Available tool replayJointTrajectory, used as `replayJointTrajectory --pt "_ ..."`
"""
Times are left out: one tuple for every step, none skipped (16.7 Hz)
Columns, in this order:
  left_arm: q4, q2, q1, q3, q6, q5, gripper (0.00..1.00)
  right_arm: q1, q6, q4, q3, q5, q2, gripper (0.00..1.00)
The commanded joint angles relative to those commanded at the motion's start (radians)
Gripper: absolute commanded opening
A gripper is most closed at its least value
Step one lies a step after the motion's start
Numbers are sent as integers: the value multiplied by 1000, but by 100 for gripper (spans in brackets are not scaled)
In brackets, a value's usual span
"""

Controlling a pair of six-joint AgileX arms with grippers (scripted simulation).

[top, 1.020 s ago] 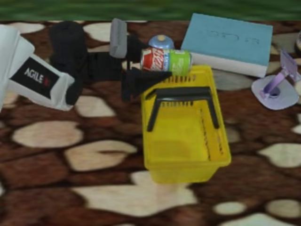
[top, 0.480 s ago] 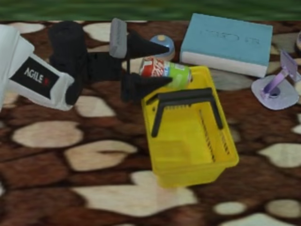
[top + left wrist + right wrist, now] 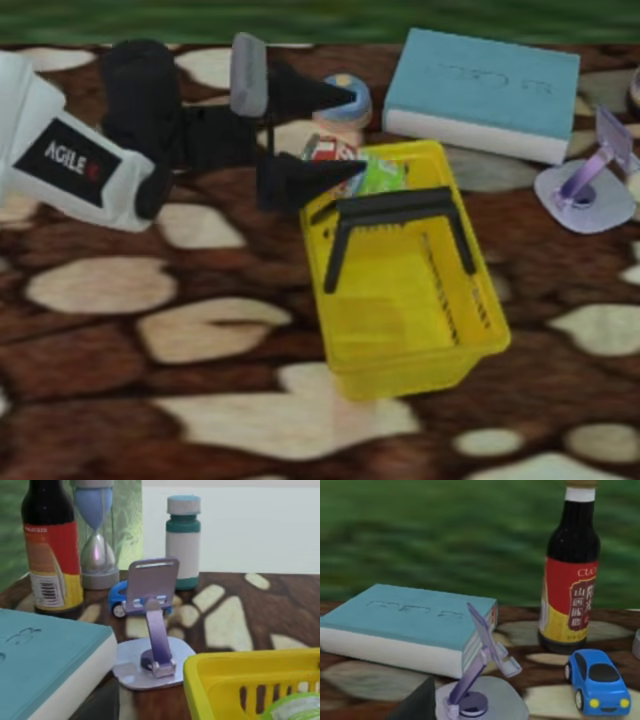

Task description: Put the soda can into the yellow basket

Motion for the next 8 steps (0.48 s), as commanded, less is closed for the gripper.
replayJointTrajectory --pt "-14 -28 6 -13 -6 -19 100 13 -17 -25 27 -2 27 100" --pt "-32 -65 14 -31 -13 -45 100 29 -39 -56 63 -4 64 100" --pt "-55 -111 24 -53 -22 -75 100 48 -66 -94 109 -6 110 100" --pt "-83 -165 36 -80 -32 -111 100 68 -96 -137 163 -8 165 100" --pt "-114 -227 48 -111 -43 -151 100 93 -132 -189 231 -9 234 100" --pt "-149 -298 62 -147 -54 -196 100 116 -169 -243 304 -9 307 100" --pt "-188 -376 77 -187 -65 -243 100 141 -209 -300 385 -8 389 100" --pt "-229 -461 92 -231 -76 -293 100 167 -251 -361 473 -7 478 100"
